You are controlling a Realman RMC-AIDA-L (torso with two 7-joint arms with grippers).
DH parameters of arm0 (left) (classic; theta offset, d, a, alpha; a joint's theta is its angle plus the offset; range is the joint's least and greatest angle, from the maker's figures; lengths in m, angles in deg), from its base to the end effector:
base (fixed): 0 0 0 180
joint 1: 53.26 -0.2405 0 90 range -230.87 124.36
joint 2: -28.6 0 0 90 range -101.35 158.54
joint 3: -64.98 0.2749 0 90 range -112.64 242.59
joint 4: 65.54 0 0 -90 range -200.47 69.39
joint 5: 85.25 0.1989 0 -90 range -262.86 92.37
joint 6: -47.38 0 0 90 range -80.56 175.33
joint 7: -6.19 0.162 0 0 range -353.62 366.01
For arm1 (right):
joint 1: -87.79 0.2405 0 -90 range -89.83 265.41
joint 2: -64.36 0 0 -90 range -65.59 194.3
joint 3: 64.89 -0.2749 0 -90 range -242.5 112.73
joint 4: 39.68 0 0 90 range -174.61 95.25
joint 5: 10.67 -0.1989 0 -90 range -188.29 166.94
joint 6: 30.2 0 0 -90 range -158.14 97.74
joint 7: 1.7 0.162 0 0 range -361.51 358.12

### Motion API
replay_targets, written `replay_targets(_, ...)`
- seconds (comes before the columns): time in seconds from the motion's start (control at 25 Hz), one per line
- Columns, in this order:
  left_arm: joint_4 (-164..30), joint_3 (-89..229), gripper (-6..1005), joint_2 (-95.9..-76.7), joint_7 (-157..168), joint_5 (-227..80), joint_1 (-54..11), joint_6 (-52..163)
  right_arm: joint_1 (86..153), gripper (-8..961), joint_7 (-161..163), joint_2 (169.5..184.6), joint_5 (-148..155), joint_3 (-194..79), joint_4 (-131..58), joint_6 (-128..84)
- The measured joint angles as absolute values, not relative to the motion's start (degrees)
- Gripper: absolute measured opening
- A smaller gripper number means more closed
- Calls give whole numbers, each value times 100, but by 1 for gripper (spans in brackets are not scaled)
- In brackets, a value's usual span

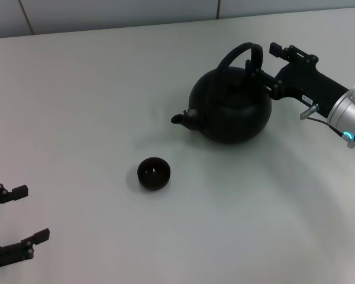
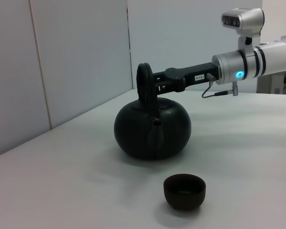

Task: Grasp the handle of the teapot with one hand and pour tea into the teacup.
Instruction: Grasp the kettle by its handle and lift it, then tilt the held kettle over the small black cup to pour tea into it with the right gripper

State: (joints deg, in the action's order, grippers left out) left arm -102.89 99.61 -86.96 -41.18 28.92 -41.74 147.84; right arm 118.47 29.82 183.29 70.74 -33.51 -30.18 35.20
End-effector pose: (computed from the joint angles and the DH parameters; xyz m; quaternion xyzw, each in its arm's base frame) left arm -0.3502 0.2230 0.0100 -0.9507 -0.0863 -0.2161 0.2052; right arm 0.3128 0.3699 -0.0351 -0.8294 0.1875 0.2687 0.4525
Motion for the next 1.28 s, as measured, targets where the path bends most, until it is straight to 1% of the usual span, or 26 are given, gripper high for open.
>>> replay_targets(0.24,-10289,9960,855,-8709,-4118,2892,-4168,14784,11878,643,2981,18332,7074,-3351,-3018,3456)
replay_targets(0.44,-10289,9952,853,-8718,-4118,2892,-4160,14784,11896,434,3023,18327,7072,-3317,-3018,3457)
replay_targets(0.6,-10289,9952,853,-8722,-4118,2892,-4157,14784,11899,204,3059,18326,7070,-3169,-3013,3493)
replay_targets(0.92,-10288,9952,851,-8723,-4118,2892,-4157,14784,11946,78,3118,18327,7046,-3161,-2956,3655)
replay_targets(1.28,-10280,9951,849,-8758,-4118,2892,-4138,14784,11965,77,3500,18319,7080,-2480,-2344,3887)
